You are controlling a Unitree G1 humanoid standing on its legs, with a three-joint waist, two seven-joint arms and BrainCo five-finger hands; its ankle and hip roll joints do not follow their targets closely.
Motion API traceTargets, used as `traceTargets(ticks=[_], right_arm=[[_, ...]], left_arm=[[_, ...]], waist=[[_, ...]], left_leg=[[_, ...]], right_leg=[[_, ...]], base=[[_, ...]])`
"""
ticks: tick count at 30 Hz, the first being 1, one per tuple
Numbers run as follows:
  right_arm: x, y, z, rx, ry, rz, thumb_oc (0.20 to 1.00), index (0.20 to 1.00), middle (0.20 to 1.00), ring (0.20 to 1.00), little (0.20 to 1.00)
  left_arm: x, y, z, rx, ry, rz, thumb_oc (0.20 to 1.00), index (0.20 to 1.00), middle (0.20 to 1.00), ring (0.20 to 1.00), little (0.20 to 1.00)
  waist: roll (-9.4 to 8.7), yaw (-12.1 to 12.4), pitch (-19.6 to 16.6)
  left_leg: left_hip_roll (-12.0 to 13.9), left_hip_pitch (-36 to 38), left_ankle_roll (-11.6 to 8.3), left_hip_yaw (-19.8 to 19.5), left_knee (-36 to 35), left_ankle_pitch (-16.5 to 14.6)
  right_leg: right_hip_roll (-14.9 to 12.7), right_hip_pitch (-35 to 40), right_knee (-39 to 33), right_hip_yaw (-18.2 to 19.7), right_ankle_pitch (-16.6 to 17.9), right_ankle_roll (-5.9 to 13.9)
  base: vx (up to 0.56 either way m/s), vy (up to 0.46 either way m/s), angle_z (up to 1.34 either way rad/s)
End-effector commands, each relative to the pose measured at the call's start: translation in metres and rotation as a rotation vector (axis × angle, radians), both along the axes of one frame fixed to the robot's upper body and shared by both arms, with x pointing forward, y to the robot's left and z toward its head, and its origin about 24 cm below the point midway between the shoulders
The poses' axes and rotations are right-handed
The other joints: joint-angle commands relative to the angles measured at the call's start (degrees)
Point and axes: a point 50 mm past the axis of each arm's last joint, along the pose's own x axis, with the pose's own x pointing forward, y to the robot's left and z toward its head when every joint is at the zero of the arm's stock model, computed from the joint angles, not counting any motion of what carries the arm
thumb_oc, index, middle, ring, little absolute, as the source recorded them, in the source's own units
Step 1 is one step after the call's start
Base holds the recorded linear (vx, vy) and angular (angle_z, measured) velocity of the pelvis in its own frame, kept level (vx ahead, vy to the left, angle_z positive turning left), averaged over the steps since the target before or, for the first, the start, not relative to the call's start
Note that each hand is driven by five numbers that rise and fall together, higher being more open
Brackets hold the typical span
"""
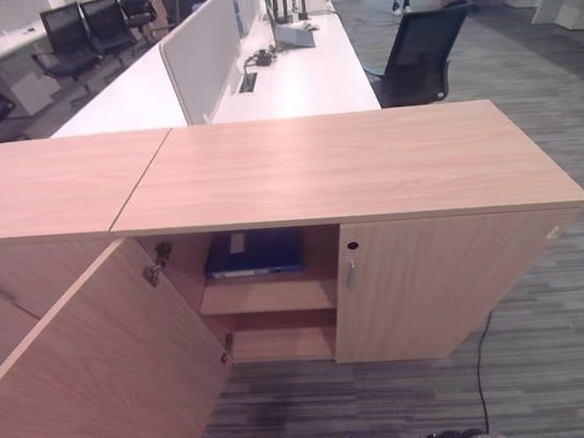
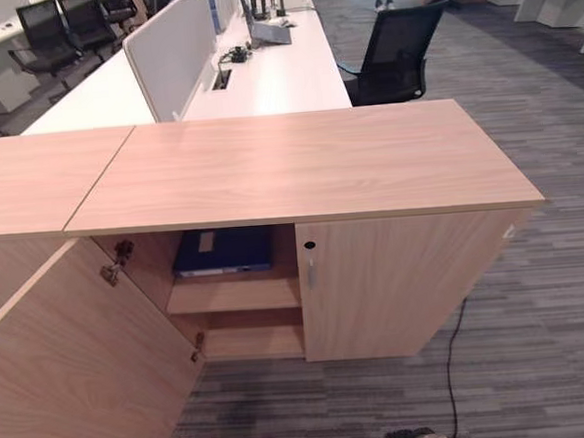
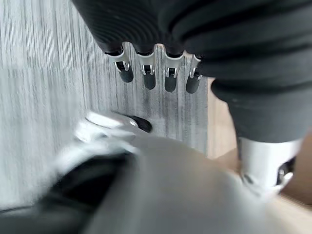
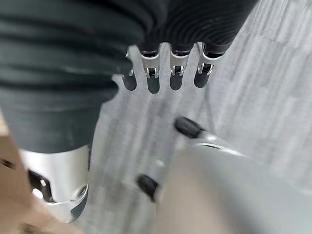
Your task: Put the empty folder in the office cabinet
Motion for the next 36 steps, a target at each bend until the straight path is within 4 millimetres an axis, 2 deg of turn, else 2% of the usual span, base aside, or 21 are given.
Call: traceTargets(ticks=[1, 5, 7, 8, 10, 12, 14, 15, 19, 20, 21, 22, 24, 27, 28, 30, 31, 32, 33, 34, 36], right_arm=[[-0.002, 0.011, -0.003, 0.023, 0.002, -0.054, 1.000, 1.000, 1.000, 1.000, 1.000], [-0.006, 0.014, -0.004, -0.009, 0.021, 0.048, 1.000, 1.000, 1.000, 1.000, 1.000], [-0.002, 0.015, -0.004, -0.033, 0.012, 0.149, 1.000, 1.000, 1.000, 1.000, 1.000], [0.001, 0.013, -0.003, -0.043, 0.002, 0.172, 1.000, 1.000, 1.000, 1.000, 1.000], [0.006, 0.011, -0.001, -0.059, -0.005, 0.216, 1.000, 1.000, 1.000, 1.000, 1.000], [0.012, 0.011, 0.000, -0.067, -0.014, 0.241, 1.000, 1.000, 1.000, 1.000, 1.000], [0.015, 0.010, 0.001, -0.077, -0.013, 0.240, 1.000, 1.000, 1.000, 1.000, 1.000], [0.015, 0.010, 0.001, -0.077, -0.013, 0.240, 1.000, 1.000, 1.000, 1.000, 1.000], [0.014, 0.006, 0.002, -0.082, -0.009, 0.199, 1.000, 1.000, 1.000, 1.000, 1.000], [0.012, 0.004, 0.002, -0.086, -0.006, 0.183, 1.000, 1.000, 1.000, 1.000, 1.000], [0.005, 0.000, 0.001, -0.093, 0.013, 0.163, 1.000, 1.000, 1.000, 1.000, 1.000], [0.005, 0.000, 0.001, -0.093, 0.013, 0.163, 1.000, 1.000, 1.000, 1.000, 1.000], [-0.008, -0.010, 0.000, -0.116, 0.046, 0.133, 1.000, 1.000, 1.000, 1.000, 1.000], [-0.011, -0.012, 0.000, -0.122, 0.054, 0.126, 1.000, 1.000, 1.000, 1.000, 1.000], [-0.020, -0.018, 0.000, -0.134, 0.076, 0.104, 1.000, 1.000, 1.000, 1.000, 1.000], [-0.030, -0.024, 0.000, -0.142, 0.096, 0.072, 1.000, 1.000, 1.000, 1.000, 1.000], [-0.032, -0.032, 0.002, -0.155, 0.090, 0.038, 1.000, 1.000, 1.000, 1.000, 1.000], [-0.037, -0.034, 0.002, -0.162, 0.111, 0.035, 1.000, 1.000, 1.000, 1.000, 1.000], [-0.037, -0.034, 0.002, -0.161, 0.111, 0.036, 1.000, 1.000, 1.000, 1.000, 1.000], [-0.037, -0.036, 0.003, -0.164, 0.112, 0.033, 1.000, 1.000, 1.000, 1.000, 1.000], [-0.036, -0.044, 0.006, -0.162, 0.086, -0.050, 1.000, 1.000, 1.000, 1.000, 1.000]], left_arm=[[0.015, -0.008, 0.000, -0.012, -0.017, 0.001, 1.000, 1.000, 1.000, 1.000, 1.000], [0.017, -0.006, 0.001, 0.000, -0.020, -0.005, 1.000, 1.000, 1.000, 1.000, 1.000], [0.021, -0.007, 0.002, 0.003, -0.037, -0.021, 1.000, 1.000, 1.000, 1.000, 1.000], [0.025, -0.009, 0.002, 0.006, -0.049, -0.031, 1.000, 1.000, 1.000, 1.000, 1.000], [0.029, -0.010, 0.003, 0.010, -0.064, -0.036, 1.000, 1.000, 1.000, 1.000, 1.000], [0.030, -0.005, 0.004, 0.026, -0.067, -0.035, 1.000, 1.000, 1.000, 1.000, 1.000], [0.020, 0.001, 0.003, 0.042, -0.045, -0.015, 1.000, 1.000, 1.000, 1.000, 1.000], [0.020, 0.001, 0.003, 0.042, -0.045, -0.015, 1.000, 1.000, 1.000, 1.000, 1.000], [0.003, 0.003, 0.000, 0.050, -0.003, 0.008, 1.000, 1.000, 1.000, 1.000, 1.000], [0.000, 0.003, -0.001, 0.049, 0.004, 0.012, 1.000, 1.000, 1.000, 1.000, 1.000], [-0.003, 0.002, -0.001, 0.046, 0.009, 0.020, 1.000, 1.000, 1.000, 1.000, 1.000], [-0.004, 0.002, -0.001, 0.046, 0.010, 0.020, 1.000, 1.000, 1.000, 1.000, 1.000], [0.001, 0.006, 0.000, 0.058, -0.020, 0.051, 1.000, 1.000, 1.000, 1.000, 1.000], [0.004, 0.008, 0.002, 0.067, -0.034, 0.053, 1.000, 1.000, 1.000, 1.000, 1.000], [0.012, 0.014, 0.005, 0.099, -0.073, 0.031, 1.000, 1.000, 1.000, 1.000, 1.000], [0.024, 0.027, 0.011, 0.146, -0.131, 0.046, 1.000, 1.000, 1.000, 1.000, 1.000], [0.033, 0.054, 0.023, 0.215, -0.191, 0.086, 1.000, 1.000, 1.000, 1.000, 1.000], [0.053, 0.062, 0.033, 0.243, -0.275, 0.111, 1.000, 1.000, 1.000, 1.000, 1.000], [0.053, 0.063, 0.033, 0.244, -0.275, 0.112, 1.000, 1.000, 1.000, 1.000, 1.000], [0.086, 0.056, 0.050, 0.228, -0.430, 0.115, 1.000, 1.000, 1.000, 1.000, 1.000], [0.103, 0.061, 0.072, 0.205, -0.575, 0.143, 1.000, 1.000, 1.000, 1.000, 1.000]], waist=[[-2.82, 0.76, 2.20], [-2.06, 1.30, 3.77], [-1.25, 2.00, 5.23], [-1.02, 1.99, 6.19], [-1.05, 1.93, 7.15], [-1.68, 2.16, 7.57], [-2.00, 2.99, 7.21], [-2.05, 2.85, 7.04], [-1.60, 3.33, 5.81], [-1.26, 3.22, 5.34], [-0.47, 3.25, 4.92], [-0.45, 3.23, 4.93], [0.54, 3.32, 4.16], [0.87, 3.29, 3.93], [1.64, 3.43, 2.89], [2.61, 3.61, 1.92], [3.60, 3.81, 0.92], [3.77, 3.70, 0.53], [3.70, 3.67, 0.56], [3.53, 3.73, 0.07], [3.40, 4.04, -0.35]], left_leg=[[-1.65, -1.94, 0.25, -0.40, 4.03, -5.38], [0.23, -3.69, -1.91, -3.57, 4.37, -3.82], [0.51, -5.71, -2.99, -4.57, 4.88, -2.33], [0.29, -7.56, -3.09, -3.07, 5.78, -1.41], [1.93, -10.21, -3.02, 5.55, 8.00, -1.05], [3.79, -11.36, -1.59, 13.86, 11.79, -2.56], [5.63, -9.55, -1.15, 18.58, 14.25, -5.00], [5.53, -9.77, -1.12, 18.47, 14.14, -4.83], [8.65, -5.34, -1.67, 21.43, 12.40, -5.32], [9.71, -4.37, -2.08, 21.93, 11.44, -4.74], [11.81, -2.38, -3.41, 22.39, 10.11, -4.49], [11.83, -2.34, -3.43, 22.36, 10.04, -4.44], [13.98, -1.69, -4.85, 21.41, 7.49, -1.05], [14.22, -1.54, -5.05, 21.10, 6.18, -0.67], [14.04, -0.35, -5.44, 21.24, 2.28, -1.10], [13.28, 0.64, -5.62, 21.59, -0.57, -0.95], [11.92, 0.75, -5.47, 21.09, -1.12, -1.84], [10.95, 0.83, -5.04, 21.04, -1.26, -2.38], [10.85, 0.84, -4.97, 21.06, -1.25, -2.39], [8.70, 1.07, -3.87, 20.95, -1.34, -3.69], [6.41, 1.23, -2.58, 20.74, -1.25, -5.09]], right_leg=[[-1.88, -1.51, 3.16, 0.34, -4.48, 1.16], [0.28, -1.05, 3.08, -2.81, -5.99, -0.49], [0.96, -0.75, 2.90, -5.69, -6.88, -1.35], [0.63, -0.67, 2.89, -7.43, -7.08, -1.44], [0.03, -0.59, 2.32, -9.29, -6.77, -1.41], [-0.64, -0.74, 1.53, -10.43, -5.95, -1.60], [-1.05, -0.35, 0.78, -11.19, -5.60, -2.12], [-1.11, -0.54, 0.77, -11.33, -5.57, -2.09], [-1.88, -0.44, 0.48, -14.44, -5.61, -2.05], [-2.17, -0.44, 0.41, -15.50, -5.65, -2.00], [-2.19, 0.28, 0.41, -16.43, -6.49, -1.73], [-2.16, 0.31, 0.41, -16.46, -6.50, -1.74], [-3.51, 0.77, 0.54, -19.15, -6.27, -1.19], [-3.93, 0.98, 0.53, -19.97, -6.17, -0.96], [-4.93, 1.51, 0.52, -21.65, -5.66, -0.15], [-6.12, 1.80, 0.50, -23.48, -4.65, 0.84], [-7.69, 1.93, 0.58, -24.35, -3.50, 1.88], [-8.70, 1.97, 0.63, -24.59, -2.92, 2.41], [-8.80, 1.98, 0.63, -24.60, -2.86, 2.48], [-11.22, 1.98, 0.73, -24.92, -1.42, 3.67], [-13.46, 2.11, 0.81, -25.17, 0.14, 4.96]], base=[[-0.03, -0.237, 0.37], [-0.07, -0.213, 0.84], [-0.14, -0.159, 0.73], [-0.14, -0.038, 1.23], [-0.13, -0.015, 1.39], [-0.11, -0.031, 0.73], [-0.04, -0.021, 0.25], [0.00, -0.001, 0.16], [0.00, 0.043, 0.43], [0.07, 0.119, 0.83], [0.07, 0.091, 1.00], [0.07, 0.120, 0.67], [0.01, 0.196, 0.41], [0.01, 0.161, 0.57], [0.03, 0.248, 0.52], [0.04, 0.374, 0.46], [0.06, 0.410, 0.81], [0.05, 0.309, 0.86], [0.05, 0.308, 0.63], [0.06, 0.293, 0.23], [0.08, 0.378, -0.01]])
